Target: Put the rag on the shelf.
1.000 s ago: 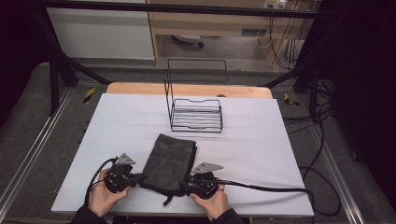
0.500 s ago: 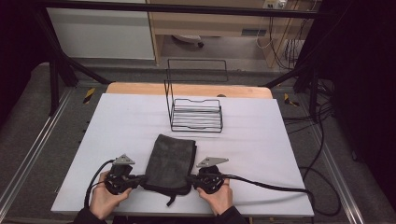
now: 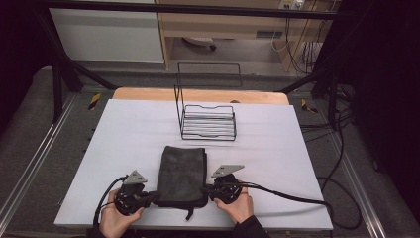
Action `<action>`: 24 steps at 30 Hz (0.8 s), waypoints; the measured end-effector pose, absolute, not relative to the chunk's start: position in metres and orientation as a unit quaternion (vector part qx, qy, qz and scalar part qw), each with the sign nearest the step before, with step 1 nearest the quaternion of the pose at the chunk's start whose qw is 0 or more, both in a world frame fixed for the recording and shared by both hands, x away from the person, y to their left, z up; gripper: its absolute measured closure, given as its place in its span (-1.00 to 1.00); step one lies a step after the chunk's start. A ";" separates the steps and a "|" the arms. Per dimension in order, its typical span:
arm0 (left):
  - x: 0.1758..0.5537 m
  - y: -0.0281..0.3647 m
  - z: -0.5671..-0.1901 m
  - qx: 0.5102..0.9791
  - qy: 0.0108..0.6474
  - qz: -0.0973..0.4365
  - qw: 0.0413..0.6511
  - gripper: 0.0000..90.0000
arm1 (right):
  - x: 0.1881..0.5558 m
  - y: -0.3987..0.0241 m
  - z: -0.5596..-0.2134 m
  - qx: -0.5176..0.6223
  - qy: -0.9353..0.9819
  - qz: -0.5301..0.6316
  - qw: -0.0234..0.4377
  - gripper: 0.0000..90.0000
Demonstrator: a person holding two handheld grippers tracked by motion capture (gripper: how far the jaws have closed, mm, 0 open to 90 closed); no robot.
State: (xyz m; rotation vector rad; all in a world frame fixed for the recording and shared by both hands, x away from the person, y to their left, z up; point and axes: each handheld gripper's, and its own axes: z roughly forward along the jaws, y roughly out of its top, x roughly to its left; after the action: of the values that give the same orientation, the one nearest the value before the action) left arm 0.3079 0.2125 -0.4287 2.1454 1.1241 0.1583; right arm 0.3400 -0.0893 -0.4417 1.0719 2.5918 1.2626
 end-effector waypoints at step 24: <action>0.362 0.234 -0.414 0.822 0.417 0.092 0.377 -0.72 | 0.369 -0.139 -0.434 0.366 0.802 0.467 0.067 -0.82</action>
State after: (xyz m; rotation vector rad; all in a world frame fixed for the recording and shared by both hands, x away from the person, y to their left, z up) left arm 0.3618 0.2342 -0.4137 2.1016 1.0652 0.2358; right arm 0.3694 -0.1389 -0.4342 1.1038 2.4187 1.4070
